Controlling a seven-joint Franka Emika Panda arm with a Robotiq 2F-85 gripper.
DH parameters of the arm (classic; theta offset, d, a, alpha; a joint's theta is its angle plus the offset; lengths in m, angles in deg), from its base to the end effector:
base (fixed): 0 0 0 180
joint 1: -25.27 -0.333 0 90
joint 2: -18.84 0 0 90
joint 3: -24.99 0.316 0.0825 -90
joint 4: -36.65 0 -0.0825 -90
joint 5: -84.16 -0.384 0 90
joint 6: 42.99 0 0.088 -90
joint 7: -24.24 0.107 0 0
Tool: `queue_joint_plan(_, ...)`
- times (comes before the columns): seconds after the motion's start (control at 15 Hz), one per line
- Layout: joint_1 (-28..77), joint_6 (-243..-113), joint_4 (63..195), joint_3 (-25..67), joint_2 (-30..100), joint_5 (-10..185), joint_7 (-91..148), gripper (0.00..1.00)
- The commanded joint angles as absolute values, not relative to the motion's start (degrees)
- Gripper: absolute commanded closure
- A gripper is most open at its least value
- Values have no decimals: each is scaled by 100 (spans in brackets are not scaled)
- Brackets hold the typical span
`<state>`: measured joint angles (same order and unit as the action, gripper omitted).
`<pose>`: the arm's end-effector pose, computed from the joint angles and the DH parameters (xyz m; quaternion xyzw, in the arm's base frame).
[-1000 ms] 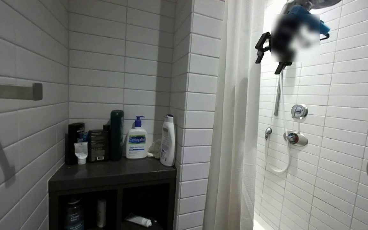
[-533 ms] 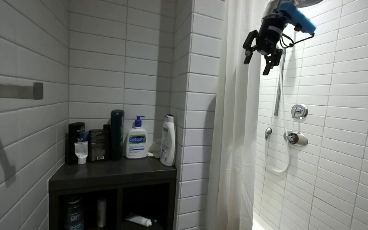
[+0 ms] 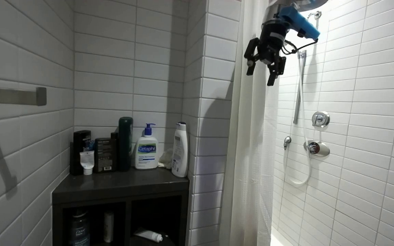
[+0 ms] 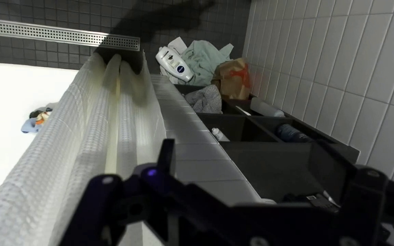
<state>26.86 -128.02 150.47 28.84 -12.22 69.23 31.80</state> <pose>0.3688 0.0523 0.6753 -0.9929 0.0366 -0.0098 0.1132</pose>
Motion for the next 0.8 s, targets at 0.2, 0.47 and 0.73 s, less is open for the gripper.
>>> queue_joint_plan(0.2, 2455, -13374, 15359, 3119, -1237, 6932, 3318, 0)
queue_joint_plan(0.47, 2453, -13365, 15388, 3058, -1242, 6986, 3327, 0)
queue_joint_plan(0.73, 2388, -12939, 15461, 3158, -1208, 7053, 3369, 0)
